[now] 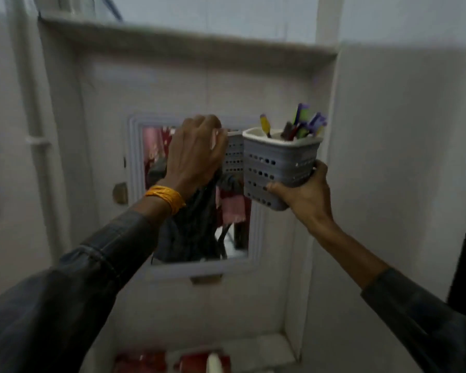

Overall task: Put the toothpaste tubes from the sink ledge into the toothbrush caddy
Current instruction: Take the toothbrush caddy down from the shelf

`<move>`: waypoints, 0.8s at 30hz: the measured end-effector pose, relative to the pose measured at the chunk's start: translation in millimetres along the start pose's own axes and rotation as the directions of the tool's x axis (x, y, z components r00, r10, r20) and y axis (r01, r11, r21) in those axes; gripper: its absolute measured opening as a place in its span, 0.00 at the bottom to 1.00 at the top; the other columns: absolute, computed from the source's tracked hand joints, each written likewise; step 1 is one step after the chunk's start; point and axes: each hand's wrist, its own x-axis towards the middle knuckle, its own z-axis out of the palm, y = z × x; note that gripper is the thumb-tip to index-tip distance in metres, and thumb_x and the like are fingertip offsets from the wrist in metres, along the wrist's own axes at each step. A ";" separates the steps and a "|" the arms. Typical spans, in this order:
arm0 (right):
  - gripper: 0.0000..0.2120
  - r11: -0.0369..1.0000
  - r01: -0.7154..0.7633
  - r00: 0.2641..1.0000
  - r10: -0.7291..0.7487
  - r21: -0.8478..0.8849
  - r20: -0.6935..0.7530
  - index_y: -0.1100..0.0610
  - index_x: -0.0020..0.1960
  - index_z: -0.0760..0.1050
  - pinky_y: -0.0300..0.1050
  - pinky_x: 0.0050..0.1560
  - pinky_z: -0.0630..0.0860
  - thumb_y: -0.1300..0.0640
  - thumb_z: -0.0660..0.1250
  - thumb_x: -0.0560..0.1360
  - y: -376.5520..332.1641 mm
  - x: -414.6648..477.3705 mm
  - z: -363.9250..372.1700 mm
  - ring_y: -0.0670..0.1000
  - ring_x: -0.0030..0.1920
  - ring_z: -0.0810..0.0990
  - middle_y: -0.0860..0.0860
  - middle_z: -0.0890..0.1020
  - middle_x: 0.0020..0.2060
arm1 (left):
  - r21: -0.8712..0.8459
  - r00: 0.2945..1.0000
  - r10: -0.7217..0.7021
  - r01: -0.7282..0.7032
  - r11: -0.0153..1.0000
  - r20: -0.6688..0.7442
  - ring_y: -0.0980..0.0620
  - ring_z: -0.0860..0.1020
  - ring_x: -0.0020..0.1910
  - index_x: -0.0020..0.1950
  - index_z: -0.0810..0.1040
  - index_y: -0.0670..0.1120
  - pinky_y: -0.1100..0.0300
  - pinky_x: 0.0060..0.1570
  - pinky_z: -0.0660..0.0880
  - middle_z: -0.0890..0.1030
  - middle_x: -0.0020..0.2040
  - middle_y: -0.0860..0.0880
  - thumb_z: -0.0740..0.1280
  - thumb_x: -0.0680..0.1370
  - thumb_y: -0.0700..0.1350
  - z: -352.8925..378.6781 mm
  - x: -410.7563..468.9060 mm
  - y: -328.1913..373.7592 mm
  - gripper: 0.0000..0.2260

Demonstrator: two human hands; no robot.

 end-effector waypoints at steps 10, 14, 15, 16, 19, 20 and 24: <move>0.50 0.881 -0.456 0.863 0.472 -0.124 0.182 0.63 0.74 0.64 0.45 0.56 0.76 0.62 0.88 0.60 211.2 -251.7 34.4 0.53 0.62 0.80 0.57 0.79 0.66 | 0.265 0.714 -0.456 0.370 0.890 0.532 0.37 0.78 0.53 0.61 0.75 0.44 0.46 0.51 0.75 0.80 0.55 0.40 0.56 0.78 0.56 26.2 -336.8 -74.5 0.21; 0.59 0.799 -0.576 0.771 0.602 -0.174 0.210 0.64 0.74 0.64 0.45 0.57 0.75 0.42 0.81 0.49 255.4 -313.6 27.6 0.52 0.64 0.78 0.60 0.78 0.69 | 0.337 0.519 -0.546 0.447 0.829 0.657 0.38 0.79 0.51 0.60 0.76 0.42 0.47 0.51 0.76 0.81 0.54 0.39 0.61 0.78 0.52 23.2 -419.2 -90.5 0.17; 0.60 0.779 -0.597 0.752 0.626 -0.190 0.205 0.64 0.73 0.64 0.45 0.57 0.74 0.40 0.79 0.48 264.6 -324.2 26.6 0.53 0.63 0.78 0.60 0.78 0.69 | 0.350 0.478 -0.554 0.451 0.821 0.682 0.38 0.80 0.51 0.58 0.76 0.42 0.47 0.50 0.77 0.82 0.53 0.40 0.61 0.77 0.52 23.8 -435.3 -92.6 0.17; 0.60 0.765 -0.611 0.739 0.644 -0.206 0.198 0.64 0.73 0.64 0.45 0.57 0.74 0.41 0.80 0.48 272.9 -333.1 26.4 0.55 0.64 0.79 0.60 0.78 0.69 | 0.366 0.433 -0.561 0.456 0.811 0.705 0.38 0.80 0.52 0.58 0.77 0.42 0.48 0.51 0.77 0.82 0.54 0.41 0.62 0.77 0.52 25.3 -449.6 -94.2 0.16; 0.58 0.732 -0.627 0.710 0.678 -0.266 0.192 0.64 0.75 0.62 0.47 0.59 0.76 0.58 0.90 0.53 295.5 -350.9 28.4 0.60 0.68 0.78 0.59 0.76 0.70 | 0.459 0.252 -0.587 0.422 0.782 0.769 0.39 0.79 0.56 0.60 0.78 0.42 0.49 0.52 0.77 0.82 0.57 0.41 0.66 0.77 0.47 35.8 -482.3 -95.9 0.14; 0.58 0.728 -0.633 0.708 0.682 -0.264 0.183 0.63 0.76 0.61 0.49 0.61 0.78 0.62 0.90 0.54 302.4 -354.8 30.3 0.59 0.69 0.77 0.59 0.75 0.71 | 0.484 0.193 -0.588 0.402 0.777 0.785 0.39 0.79 0.55 0.59 0.78 0.42 0.50 0.51 0.77 0.82 0.57 0.41 0.66 0.77 0.48 39.6 -489.7 -95.4 0.14; 0.60 0.756 -0.636 0.746 0.654 -0.157 0.127 0.62 0.78 0.60 0.47 0.68 0.79 0.67 0.89 0.54 309.3 -362.2 39.9 0.46 0.68 0.76 0.57 0.73 0.73 | 0.538 0.093 -0.584 0.292 0.790 0.806 0.40 0.78 0.57 0.61 0.77 0.44 0.49 0.54 0.75 0.81 0.59 0.41 0.67 0.76 0.50 53.4 -515.0 -97.2 0.16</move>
